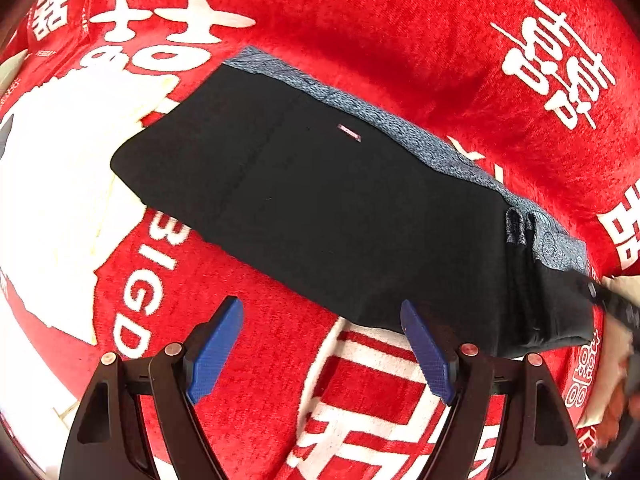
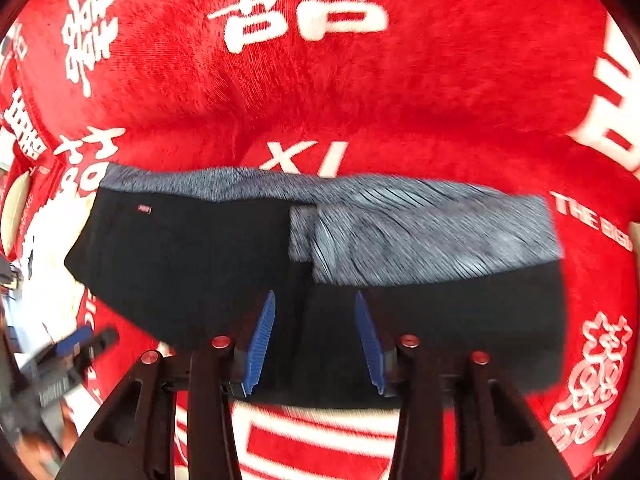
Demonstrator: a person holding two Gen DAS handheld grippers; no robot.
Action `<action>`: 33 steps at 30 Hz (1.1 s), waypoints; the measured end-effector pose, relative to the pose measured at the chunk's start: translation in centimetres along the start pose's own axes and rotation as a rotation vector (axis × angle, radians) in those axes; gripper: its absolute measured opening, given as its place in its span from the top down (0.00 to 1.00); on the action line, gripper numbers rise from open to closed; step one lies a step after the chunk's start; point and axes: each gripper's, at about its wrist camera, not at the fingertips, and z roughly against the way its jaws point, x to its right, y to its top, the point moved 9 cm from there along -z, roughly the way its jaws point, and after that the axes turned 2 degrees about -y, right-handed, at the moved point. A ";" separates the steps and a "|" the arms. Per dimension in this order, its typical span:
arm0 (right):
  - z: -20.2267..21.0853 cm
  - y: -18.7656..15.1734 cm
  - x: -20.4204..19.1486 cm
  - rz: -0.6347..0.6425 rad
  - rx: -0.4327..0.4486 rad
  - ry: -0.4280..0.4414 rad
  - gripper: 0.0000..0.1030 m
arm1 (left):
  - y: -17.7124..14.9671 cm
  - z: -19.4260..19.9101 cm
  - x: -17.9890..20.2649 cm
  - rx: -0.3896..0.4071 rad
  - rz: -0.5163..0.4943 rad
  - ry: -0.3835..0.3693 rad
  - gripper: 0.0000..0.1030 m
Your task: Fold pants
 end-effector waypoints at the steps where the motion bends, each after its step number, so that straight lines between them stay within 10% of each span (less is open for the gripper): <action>1: 0.4 -0.9 0.3 -0.007 0.002 -0.008 0.56 | 0.0 -0.1 -0.3 -0.003 0.006 0.004 0.21; 6: -3.5 -4.3 0.7 -0.091 -0.101 0.007 0.55 | 0.0 -1.1 -0.9 -0.020 0.035 0.013 0.21; 10: -4.1 -4.5 -1.3 0.062 -0.052 -0.073 0.32 | 0.0 -1.5 -1.5 -0.041 0.086 -0.031 0.21; 33: -4.9 -5.0 -2.6 0.171 -0.079 -0.142 0.23 | 3.1 -2.8 -8.1 0.055 0.295 -0.172 0.21</action>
